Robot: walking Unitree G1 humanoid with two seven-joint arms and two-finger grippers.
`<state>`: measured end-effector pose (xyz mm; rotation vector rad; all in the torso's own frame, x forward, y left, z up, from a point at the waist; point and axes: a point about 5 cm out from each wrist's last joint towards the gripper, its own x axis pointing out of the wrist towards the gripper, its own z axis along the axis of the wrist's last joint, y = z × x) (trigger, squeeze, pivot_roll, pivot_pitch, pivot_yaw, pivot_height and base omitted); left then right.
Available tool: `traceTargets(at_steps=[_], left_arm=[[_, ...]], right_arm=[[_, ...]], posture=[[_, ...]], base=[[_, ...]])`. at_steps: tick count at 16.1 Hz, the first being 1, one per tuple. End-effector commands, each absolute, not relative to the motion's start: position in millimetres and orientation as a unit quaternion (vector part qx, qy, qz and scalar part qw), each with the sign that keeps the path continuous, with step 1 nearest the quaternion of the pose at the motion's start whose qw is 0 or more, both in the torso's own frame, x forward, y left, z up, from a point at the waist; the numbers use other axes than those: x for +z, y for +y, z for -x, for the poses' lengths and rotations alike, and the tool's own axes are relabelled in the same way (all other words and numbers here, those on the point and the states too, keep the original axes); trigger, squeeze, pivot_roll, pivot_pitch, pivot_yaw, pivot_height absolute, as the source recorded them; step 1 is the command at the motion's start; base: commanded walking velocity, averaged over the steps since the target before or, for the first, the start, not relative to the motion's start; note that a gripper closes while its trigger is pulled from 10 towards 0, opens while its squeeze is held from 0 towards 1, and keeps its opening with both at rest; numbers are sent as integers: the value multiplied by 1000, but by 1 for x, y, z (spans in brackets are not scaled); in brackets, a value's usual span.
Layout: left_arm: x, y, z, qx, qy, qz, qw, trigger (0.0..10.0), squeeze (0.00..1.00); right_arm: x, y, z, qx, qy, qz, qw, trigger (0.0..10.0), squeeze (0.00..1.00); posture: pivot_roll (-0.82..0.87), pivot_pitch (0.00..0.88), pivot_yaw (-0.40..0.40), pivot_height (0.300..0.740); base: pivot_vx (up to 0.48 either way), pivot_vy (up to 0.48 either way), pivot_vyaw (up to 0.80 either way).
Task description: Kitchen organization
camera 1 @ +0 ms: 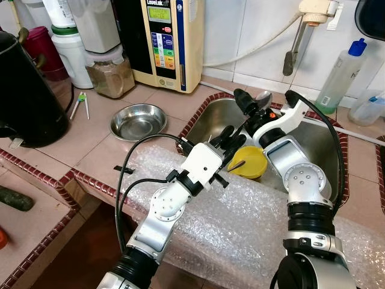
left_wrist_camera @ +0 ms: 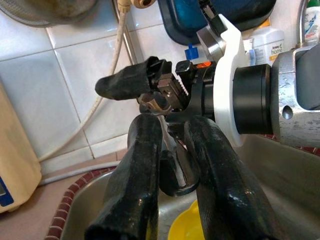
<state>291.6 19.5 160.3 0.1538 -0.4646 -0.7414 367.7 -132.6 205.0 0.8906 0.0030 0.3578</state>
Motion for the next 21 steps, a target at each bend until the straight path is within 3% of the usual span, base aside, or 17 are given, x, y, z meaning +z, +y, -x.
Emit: traceTargets(at_steps=[1, 10, 21], left_arm=[[163, 21, -291, -353, -232, -76, 903, 0, 0], [163, 27, -295, -339, -228, -82, 909, 0, 0], [160, 27, -295, -341, -223, -85, 909, 0, 0]], right_arm=[[212, -134, -370, 173, -8, -436, 883, 0, 0], [192, -133, -354, 207, 56, -430, 877, 0, 0], [196, -130, -356, 213, 62, -454, 863, 0, 0]], posture=[[-9, 59, 41, 740], [-16, 59, 45, 740], [-12, 58, 44, 740]], base=[[0, 0, 0], [0, 0, 0], [0, 0, 0]])
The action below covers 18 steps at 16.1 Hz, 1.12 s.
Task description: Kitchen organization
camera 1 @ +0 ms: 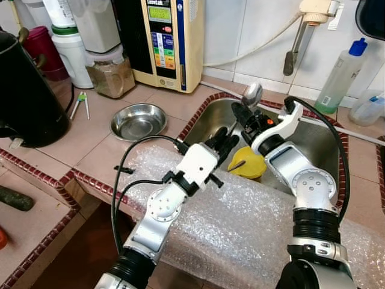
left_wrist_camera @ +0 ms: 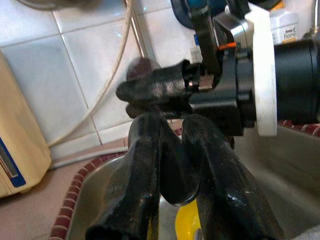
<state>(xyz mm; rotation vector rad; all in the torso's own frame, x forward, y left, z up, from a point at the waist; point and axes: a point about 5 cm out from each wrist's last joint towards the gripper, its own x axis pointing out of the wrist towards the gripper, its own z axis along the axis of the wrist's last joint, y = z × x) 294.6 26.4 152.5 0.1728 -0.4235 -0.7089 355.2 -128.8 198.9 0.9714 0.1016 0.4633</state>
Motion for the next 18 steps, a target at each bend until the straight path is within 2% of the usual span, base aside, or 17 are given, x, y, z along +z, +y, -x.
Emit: traceTargets(at_steps=[1, 4, 5, 6, 9, 10, 13, 16, 18], left_arm=[[160, 27, -294, -340, -222, -84, 910, 0, 0], [159, 27, -295, -340, -220, -85, 910, 0, 0], [157, 29, -298, -339, -207, -81, 914, 9490, 871], [155, 30, -299, -344, -192, -67, 917, 10000, 1000], [156, 36, -307, -335, -180, -65, 923, 10000, 1000], [157, 39, -310, -334, -176, -65, 924, 10000, 1000], [155, 43, -315, -342, -150, -57, 926, 10000, 1000], [136, 51, -318, -358, -38, 2, 933, 10000, 1000], [132, 54, -318, -363, -19, 8, 931, 10000, 1000]], right_arm=[[195, -132, -356, 210, 62, -454, 864, 0, 0], [196, -133, -356, 208, 60, -454, 865, 0, 0], [195, -135, -357, 201, 57, -453, 867, 0, 0], [194, -136, -357, 195, 56, -451, 869, 0, 0], [205, -142, -358, 174, 16, -433, 885, 0, 0], [207, -146, -360, 155, -1, -389, 908, 0, 0], [208, -164, -367, 107, -24, -357, 928, 0, 0], [189, -183, -378, 96, 2, -211, 973, 0, 0], [182, -188, -381, 100, 14, -156, 983, 0, 0]], posture=[[-13, 58, 44, 740], [-14, 60, 47, 740], [-12, 60, 49, 740], [-11, 58, 50, 740], [-3, 57, 52, 740], [-3, 58, 54, 740], [-3, 59, 56, 740], [5, 65, 63, 740], [8, 66, 65, 740]], base=[[0, 0, 0], [0, 0, 0], [0, 0, 0], [0, 0, 0], [0, 0, 0], [0, 0, 0], [0, 0, 0], [0, 0, 0], [0, 0, 0]])
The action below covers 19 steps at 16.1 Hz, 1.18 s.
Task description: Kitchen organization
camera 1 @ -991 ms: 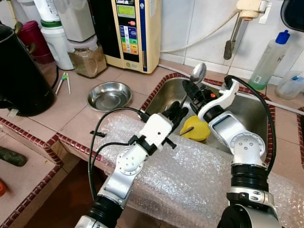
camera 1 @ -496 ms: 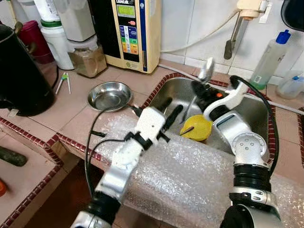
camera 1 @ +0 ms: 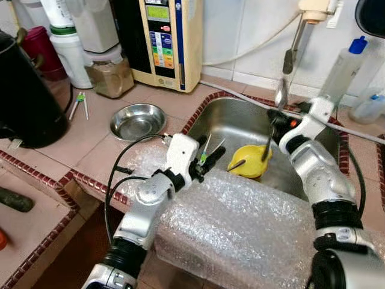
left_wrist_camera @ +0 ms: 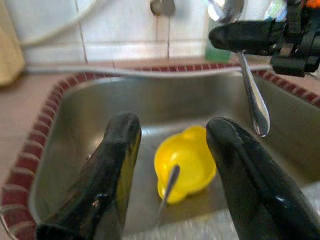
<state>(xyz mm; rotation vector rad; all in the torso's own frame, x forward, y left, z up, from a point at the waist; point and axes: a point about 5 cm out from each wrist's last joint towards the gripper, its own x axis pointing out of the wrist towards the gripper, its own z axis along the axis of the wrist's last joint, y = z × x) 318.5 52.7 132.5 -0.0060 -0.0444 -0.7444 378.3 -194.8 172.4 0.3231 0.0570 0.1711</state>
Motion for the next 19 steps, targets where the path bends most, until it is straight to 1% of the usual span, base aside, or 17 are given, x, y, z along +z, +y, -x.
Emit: traceTargets(at_steps=[1, 2, 4, 5, 7, 8, 9, 10, 13, 15, 16, 18, 19], left_arm=[[131, 57, -318, -369, -8, 2, 930, 10000, 1000], [130, 59, -318, -377, 3, -2, 926, 10000, 1000], [131, 61, -317, -390, 17, -7, 921, 10000, 1000], [131, 62, -317, -388, 19, -10, 922, 10000, 1000], [127, 64, -318, -385, 30, -15, 922, 10000, 1000], [127, 64, -318, -384, 30, -14, 923, 10000, 1000], [127, 65, -318, -381, 29, -20, 924, 10000, 1000], [128, 65, -318, -378, 26, -19, 925, 10000, 1000], [129, 65, -322, -370, 25, -19, 929, 10000, 1000], [134, 66, -328, -353, 13, -25, 935, 10000, 1000], [135, 66, -329, -351, 12, -25, 936, 10000, 1000], [137, 71, -334, -325, 5, -26, 945, 10000, 1000], [144, 84, -344, -268, -14, -20, 963, 10000, 1000]], right_arm=[[174, -190, -383, 105, 27, -119, 987, 0, 0], [163, -192, -383, 113, 43, -82, 989, 0, 0], [141, -191, -381, 129, 76, -45, 988, 0, 0], [131, -186, -379, 149, 95, -16, 984, 0, 0], [116, -177, -376, 169, 128, 6, 977, 0, 0], [113, -176, -375, 172, 136, 14, 976, 275, 420], [108, -172, -375, 182, 147, 26, 972, 10000, 1000], [108, -170, -375, 183, 145, 32, 972, 10000, 1000], [107, -165, -374, 195, 132, 6, 972, 10000, 1000], [109, -160, -372, 217, 110, 3, 970, 10000, 1000], [110, -160, -372, 214, 106, 0, 971, 10000, 1000], [117, -160, -374, 203, 82, -3, 976, 10000, 1000], [128, -151, -372, 209, 28, -32, 977, 10000, 1000]], posture=[[8, 66, 65, 740], [15, 67, 64, 740], [27, 66, 61, 740], [33, 65, 59, 740], [38, 65, 58, 740], [38, 65, 58, 740], [38, 62, 57, 740], [38, 62, 57, 740], [31, 42, 56, 740], [19, 23, 60, 740], [19, 23, 60, 740], [11, 14, 57, 740], [5, 4, 50, 740]], base=[[0, 0, 0], [0, 0, 0], [0, 0, 0], [0, 0, 0], [0, 0, 0], [0, 0, 0], [0, 0, 0], [0, 0, 0], [0, 0, 0], [0, 0, 0], [0, 0, 0], [0, 0, 0], [0, 0, 0]])
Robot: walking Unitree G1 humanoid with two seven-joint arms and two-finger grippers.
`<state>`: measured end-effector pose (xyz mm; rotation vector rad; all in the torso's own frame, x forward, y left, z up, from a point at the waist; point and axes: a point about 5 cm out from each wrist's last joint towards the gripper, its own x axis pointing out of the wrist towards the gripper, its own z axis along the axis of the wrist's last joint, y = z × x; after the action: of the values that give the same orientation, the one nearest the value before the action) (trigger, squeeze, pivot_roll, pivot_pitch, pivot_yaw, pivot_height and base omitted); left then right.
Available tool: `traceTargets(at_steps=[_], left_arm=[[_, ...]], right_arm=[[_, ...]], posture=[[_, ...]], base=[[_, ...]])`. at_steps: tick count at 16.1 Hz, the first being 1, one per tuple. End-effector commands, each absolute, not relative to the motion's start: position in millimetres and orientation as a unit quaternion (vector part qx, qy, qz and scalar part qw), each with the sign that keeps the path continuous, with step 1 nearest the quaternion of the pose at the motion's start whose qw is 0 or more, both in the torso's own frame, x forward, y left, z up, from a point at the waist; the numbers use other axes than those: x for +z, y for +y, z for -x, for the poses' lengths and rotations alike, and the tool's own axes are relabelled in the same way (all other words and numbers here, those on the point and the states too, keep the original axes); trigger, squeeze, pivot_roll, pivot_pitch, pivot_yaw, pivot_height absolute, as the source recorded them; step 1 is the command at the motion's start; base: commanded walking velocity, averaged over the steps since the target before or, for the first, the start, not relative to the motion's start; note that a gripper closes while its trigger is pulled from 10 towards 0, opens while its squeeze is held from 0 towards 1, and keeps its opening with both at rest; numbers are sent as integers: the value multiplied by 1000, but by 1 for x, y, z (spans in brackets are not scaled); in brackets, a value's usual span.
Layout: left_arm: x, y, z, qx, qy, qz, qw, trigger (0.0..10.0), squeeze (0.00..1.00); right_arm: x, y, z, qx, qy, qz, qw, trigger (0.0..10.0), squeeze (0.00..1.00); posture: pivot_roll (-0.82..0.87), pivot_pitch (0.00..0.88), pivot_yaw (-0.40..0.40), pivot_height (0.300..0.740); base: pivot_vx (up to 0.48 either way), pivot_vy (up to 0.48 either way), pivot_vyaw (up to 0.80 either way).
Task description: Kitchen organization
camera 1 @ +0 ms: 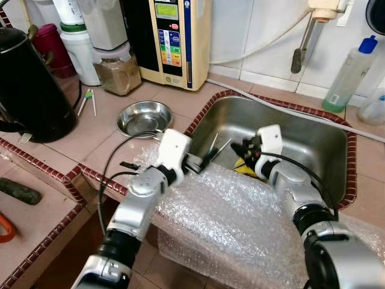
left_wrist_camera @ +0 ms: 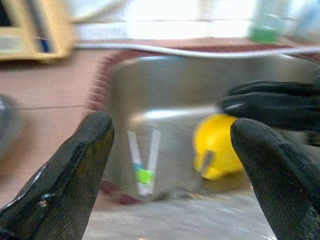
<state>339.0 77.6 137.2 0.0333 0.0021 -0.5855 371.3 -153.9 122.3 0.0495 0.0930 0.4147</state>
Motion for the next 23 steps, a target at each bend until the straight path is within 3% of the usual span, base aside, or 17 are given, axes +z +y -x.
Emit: traceTargets(at_steps=[1, 3, 5, 9, 14, 15, 16, 17, 18, 19, 20, 23], left_arm=[[147, 92, -349, -239, -16, -14, 971, 10000, 1000], [148, 97, -353, -214, -14, -19, 977, 10000, 1000], [146, 121, -370, -97, 12, -48, 994, 10000, 1000], [153, 158, -386, 57, 29, -37, 997, 10000, 1000], [154, 171, -394, 140, 62, -5, 988, 10000, 1000], [152, 172, -395, 155, 78, 17, 985, 10000, 1000], [151, 173, -396, 162, 86, 26, 983, 10000, 1000], [146, 172, -396, 172, 115, 67, 976, 10000, 1000], [144, 171, -396, 172, 127, 84, 973, 10000, 1000], [142, 168, -396, 168, 133, 100, 972, 10000, 447], [139, 164, -396, 164, 148, 115, 968, 10000, 0], [141, 158, -398, 152, 167, 134, 965, 10000, 0]], right_arm=[[132, -147, -368, 209, 7, -53, 976, 10000, 1000], [134, -142, -364, 213, -6, -67, 975, 10000, 1000], [134, -118, -333, 254, -32, -62, 965, 10000, 1000], [132, -106, -297, 247, -32, -92, 964, 10000, 1000], [125, -94, -262, 262, 8, -103, 959, 10000, 1000], [127, -91, -259, 265, 10, -105, 959, 10000, 557], [128, -90, -258, 265, 11, -105, 958, 10000, 557], [133, -87, -256, 269, 7, -112, 956, 10000, 0], [137, -86, -254, 272, 6, -116, 955, 10000, 0], [141, -83, -253, 281, 2, -121, 952, 10000, 0], [149, -78, -248, 310, -6, -134, 941, 10000, 0], [158, -70, -243, 340, -15, -133, 931, 10000, 0]], posture=[[5, 6, 50, 740], [4, 6, 49, 740], [-7, 1, 45, 740], [-40, 0, 42, 740], [-61, 0, 42, 740], [-60, 0, 42, 740], [-60, 0, 42, 740], [-60, 2, 46, 740], [-60, 4, 47, 740], [-66, 9, 51, 740], [-73, 14, 56, 740], [-96, 18, 71, 740]], base=[[0, 0, 0], [0, 0, 0], [0, 0, 0], [0, 0, 0], [0, 0, 0], [0, 0, 0], [0, 0, 0], [0, 0, 0], [0, 0, 0], [0, 0, 0], [0, 0, 0], [0, 0, 0]])
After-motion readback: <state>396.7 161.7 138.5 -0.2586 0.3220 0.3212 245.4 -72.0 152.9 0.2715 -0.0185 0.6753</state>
